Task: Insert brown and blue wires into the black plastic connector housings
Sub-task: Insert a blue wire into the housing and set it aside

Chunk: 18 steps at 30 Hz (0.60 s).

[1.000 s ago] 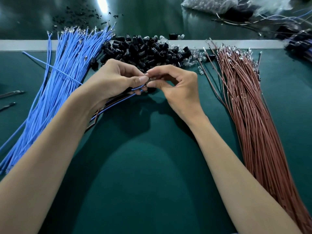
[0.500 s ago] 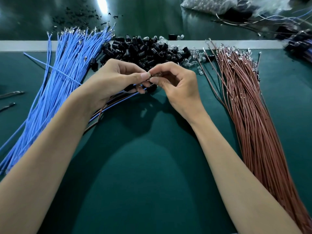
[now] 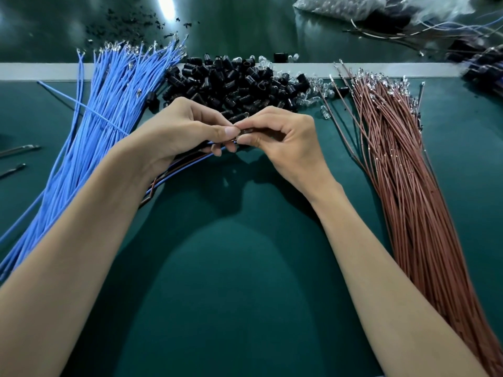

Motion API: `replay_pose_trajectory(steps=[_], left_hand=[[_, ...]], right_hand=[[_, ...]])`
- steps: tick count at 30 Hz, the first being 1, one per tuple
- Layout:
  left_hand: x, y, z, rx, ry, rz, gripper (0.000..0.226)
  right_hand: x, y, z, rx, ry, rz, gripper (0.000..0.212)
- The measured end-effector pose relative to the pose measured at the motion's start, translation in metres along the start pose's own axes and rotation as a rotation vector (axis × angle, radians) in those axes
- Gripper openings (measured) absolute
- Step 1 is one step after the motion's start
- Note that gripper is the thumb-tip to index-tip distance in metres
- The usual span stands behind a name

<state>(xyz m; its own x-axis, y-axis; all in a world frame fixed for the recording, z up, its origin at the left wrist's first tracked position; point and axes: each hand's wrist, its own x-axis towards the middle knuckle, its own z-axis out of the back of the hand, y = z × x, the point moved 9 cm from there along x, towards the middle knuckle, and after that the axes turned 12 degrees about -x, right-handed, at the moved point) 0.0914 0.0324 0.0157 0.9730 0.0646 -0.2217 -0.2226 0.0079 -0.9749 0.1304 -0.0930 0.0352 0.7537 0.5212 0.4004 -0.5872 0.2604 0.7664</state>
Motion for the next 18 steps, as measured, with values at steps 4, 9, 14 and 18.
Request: replay_pose_trajectory(steps=[4, 9, 14, 18], left_hand=[[0.002, 0.002, 0.000, -0.050, -0.021, 0.021, 0.009], [-0.001, -0.007, -0.002, -0.020, -0.016, -0.050, 0.014], [-0.006, -0.019, 0.019, 0.391, -0.022, -0.094, 0.034], [-0.008, -0.014, 0.023, 0.555, 0.062, -0.062, 0.028]], right_hand=[[0.000, 0.001, 0.002, -0.042, -0.020, -0.009, 0.016], [0.003, 0.005, 0.008, -0.150, -0.082, 0.032, 0.011], [0.004, -0.004, 0.016, -0.125, -0.122, 0.007, 0.009], [0.003, -0.009, 0.019, -0.105, -0.121, 0.002, 0.010]])
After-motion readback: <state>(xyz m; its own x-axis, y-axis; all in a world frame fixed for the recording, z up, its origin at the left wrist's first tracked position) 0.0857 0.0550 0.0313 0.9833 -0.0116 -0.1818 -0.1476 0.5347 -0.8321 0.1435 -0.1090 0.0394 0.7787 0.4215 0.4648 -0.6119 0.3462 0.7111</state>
